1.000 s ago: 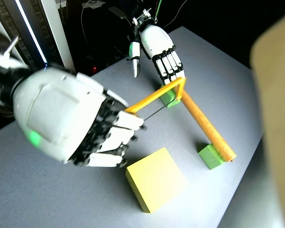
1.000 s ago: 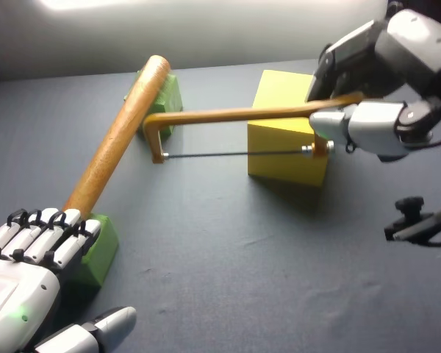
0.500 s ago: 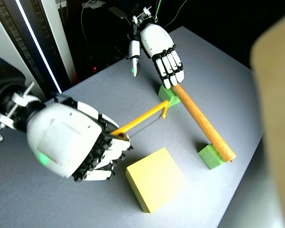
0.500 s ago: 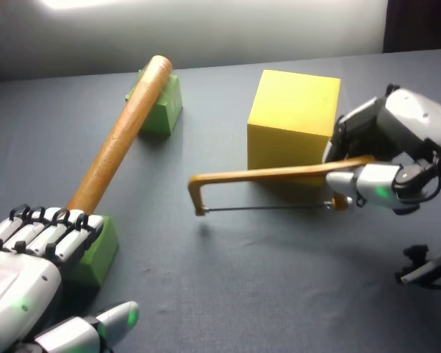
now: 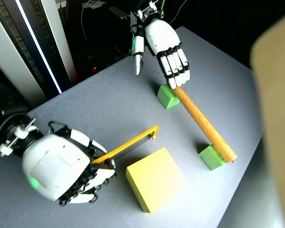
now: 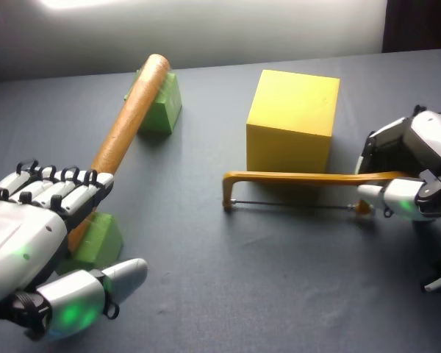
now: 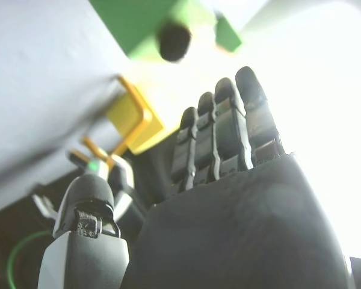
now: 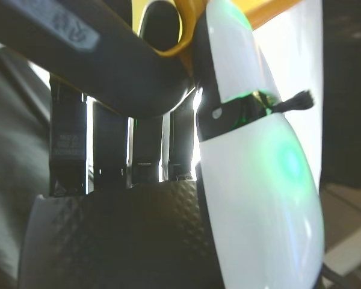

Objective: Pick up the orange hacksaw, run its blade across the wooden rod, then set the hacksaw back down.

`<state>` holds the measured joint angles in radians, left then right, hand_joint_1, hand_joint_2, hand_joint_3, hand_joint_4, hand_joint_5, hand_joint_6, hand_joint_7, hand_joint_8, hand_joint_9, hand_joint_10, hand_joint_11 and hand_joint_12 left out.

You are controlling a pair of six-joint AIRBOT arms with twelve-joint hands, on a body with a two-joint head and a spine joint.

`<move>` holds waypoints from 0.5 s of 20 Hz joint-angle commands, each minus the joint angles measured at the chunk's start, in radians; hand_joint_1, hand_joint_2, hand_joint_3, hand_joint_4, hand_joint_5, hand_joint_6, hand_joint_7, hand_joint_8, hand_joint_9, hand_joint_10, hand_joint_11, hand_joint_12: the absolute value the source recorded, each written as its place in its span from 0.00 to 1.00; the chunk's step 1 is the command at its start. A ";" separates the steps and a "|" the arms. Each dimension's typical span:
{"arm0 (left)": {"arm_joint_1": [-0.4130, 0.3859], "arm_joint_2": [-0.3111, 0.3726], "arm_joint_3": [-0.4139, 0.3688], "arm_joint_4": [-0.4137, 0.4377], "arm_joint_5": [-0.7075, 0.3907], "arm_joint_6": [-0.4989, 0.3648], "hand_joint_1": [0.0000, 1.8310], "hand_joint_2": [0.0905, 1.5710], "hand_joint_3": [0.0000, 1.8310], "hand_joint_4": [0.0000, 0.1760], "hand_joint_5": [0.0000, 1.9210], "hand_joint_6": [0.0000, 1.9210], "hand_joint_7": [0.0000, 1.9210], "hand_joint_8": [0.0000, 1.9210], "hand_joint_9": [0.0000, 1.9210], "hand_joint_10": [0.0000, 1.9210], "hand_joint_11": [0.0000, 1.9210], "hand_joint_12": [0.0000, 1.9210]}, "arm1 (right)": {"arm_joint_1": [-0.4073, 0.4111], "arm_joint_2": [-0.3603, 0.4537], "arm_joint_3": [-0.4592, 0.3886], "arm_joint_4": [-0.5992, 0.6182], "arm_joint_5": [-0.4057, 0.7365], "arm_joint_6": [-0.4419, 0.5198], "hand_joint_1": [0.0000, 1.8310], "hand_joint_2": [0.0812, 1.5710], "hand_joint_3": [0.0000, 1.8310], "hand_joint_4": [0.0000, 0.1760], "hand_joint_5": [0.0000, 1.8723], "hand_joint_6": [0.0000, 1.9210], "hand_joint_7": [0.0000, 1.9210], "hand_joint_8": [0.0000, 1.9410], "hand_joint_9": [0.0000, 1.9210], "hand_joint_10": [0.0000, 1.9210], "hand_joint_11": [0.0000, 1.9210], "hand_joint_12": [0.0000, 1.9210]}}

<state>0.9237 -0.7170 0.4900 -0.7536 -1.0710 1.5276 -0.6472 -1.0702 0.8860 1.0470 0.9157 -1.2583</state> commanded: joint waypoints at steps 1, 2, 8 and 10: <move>-0.023 0.019 -0.006 0.045 -0.059 0.011 0.00 0.76 0.00 0.00 0.06 0.00 0.07 0.00 0.07 0.00 0.00 0.16 | -0.002 0.005 0.003 -0.060 0.090 0.010 0.60 0.69 0.00 0.00 0.29 0.17 0.30 0.19 0.37 0.00 0.14 0.53; -0.045 0.039 -0.013 0.055 -0.040 0.015 0.00 0.76 0.00 0.00 0.05 0.00 0.07 0.00 0.07 0.00 0.00 0.15 | -0.010 0.005 0.004 -0.060 0.090 0.011 0.58 0.68 0.00 0.00 0.28 0.10 0.28 0.14 0.33 0.00 0.10 0.52; -0.129 0.124 -0.038 0.105 0.088 0.014 0.00 0.76 0.00 0.00 0.04 0.00 0.07 0.00 0.06 0.00 0.00 0.12 | -0.016 0.003 0.009 -0.060 0.090 0.014 0.46 0.74 0.02 0.00 0.16 0.03 0.13 0.07 0.14 0.00 0.00 0.27; -0.189 0.151 -0.040 0.133 0.184 0.020 0.00 0.76 0.00 0.00 0.05 0.00 0.08 0.00 0.07 0.00 0.00 0.13 | -0.015 0.004 0.009 -0.060 0.092 0.013 0.48 0.73 0.01 0.00 0.15 0.03 0.13 0.08 0.16 0.01 0.00 0.32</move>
<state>0.7475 -0.5751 0.4503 -0.6674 -0.8295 1.5448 -0.6651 -1.0725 0.8921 1.0393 0.9165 -1.2533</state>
